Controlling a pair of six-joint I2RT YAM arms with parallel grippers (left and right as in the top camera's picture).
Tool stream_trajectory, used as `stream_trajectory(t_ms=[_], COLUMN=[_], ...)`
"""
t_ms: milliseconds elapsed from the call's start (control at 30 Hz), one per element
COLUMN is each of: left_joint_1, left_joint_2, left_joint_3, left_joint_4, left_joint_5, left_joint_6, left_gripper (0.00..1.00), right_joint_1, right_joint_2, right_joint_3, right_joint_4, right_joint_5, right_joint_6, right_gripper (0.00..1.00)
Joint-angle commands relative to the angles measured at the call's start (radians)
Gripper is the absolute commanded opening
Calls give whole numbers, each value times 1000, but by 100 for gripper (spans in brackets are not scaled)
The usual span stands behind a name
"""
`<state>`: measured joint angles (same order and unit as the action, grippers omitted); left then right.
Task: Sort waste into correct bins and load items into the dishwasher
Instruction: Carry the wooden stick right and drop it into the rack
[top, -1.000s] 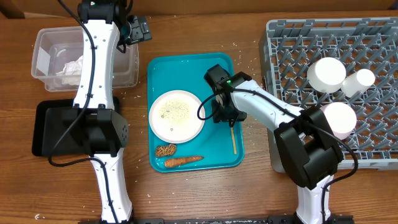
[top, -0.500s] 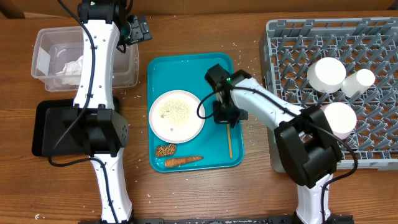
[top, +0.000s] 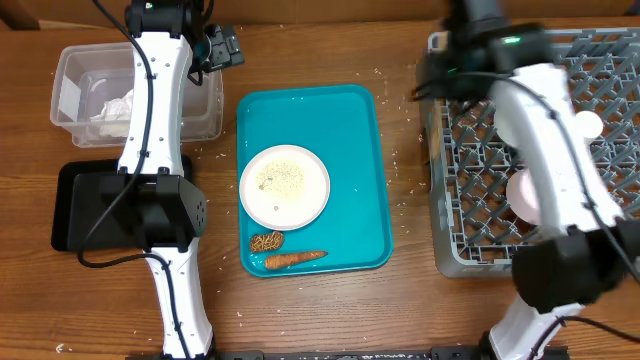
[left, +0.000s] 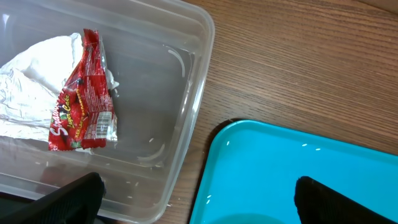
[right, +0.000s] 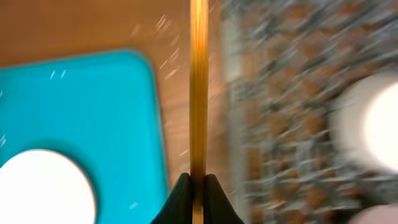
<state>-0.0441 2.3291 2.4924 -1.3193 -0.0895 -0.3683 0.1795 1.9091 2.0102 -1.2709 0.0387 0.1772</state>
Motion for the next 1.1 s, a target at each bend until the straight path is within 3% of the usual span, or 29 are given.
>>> stream_trajectory(t_ms=[0, 300, 467, 567, 833, 967, 1067], left_joint_1=[-3, -3, -3, -3, -3, -3, -3], left_joint_2=[1, 1, 1, 1, 1, 1, 1], left_joint_3=[-4, -4, -4, -4, -4, -4, -4], left_joint_4=[0, 0, 0, 0, 0, 0, 0], left_joint_5=[5, 5, 5, 5, 5, 5, 5], left_joint_6=[-21, -21, -21, -21, -21, -21, -21], left_gripper=[100, 100, 100, 100, 100, 100, 100], right_joint_1=[-82, -119, -118, -118, -105, -71, -35], right_joint_2=[0, 126, 181, 179, 116, 75, 79], right_joint_3=[6, 6, 6, 7, 116, 140, 136], right_joint_4=[9, 36, 34, 25, -125, -145, -145], right_joint_5=[5, -7, -26, -25, -95, -304, -455], right_joint_6=[-141, -181, -150, -134, -68, -68, -68], right_gripper=[4, 5, 27, 50, 67, 89, 95])
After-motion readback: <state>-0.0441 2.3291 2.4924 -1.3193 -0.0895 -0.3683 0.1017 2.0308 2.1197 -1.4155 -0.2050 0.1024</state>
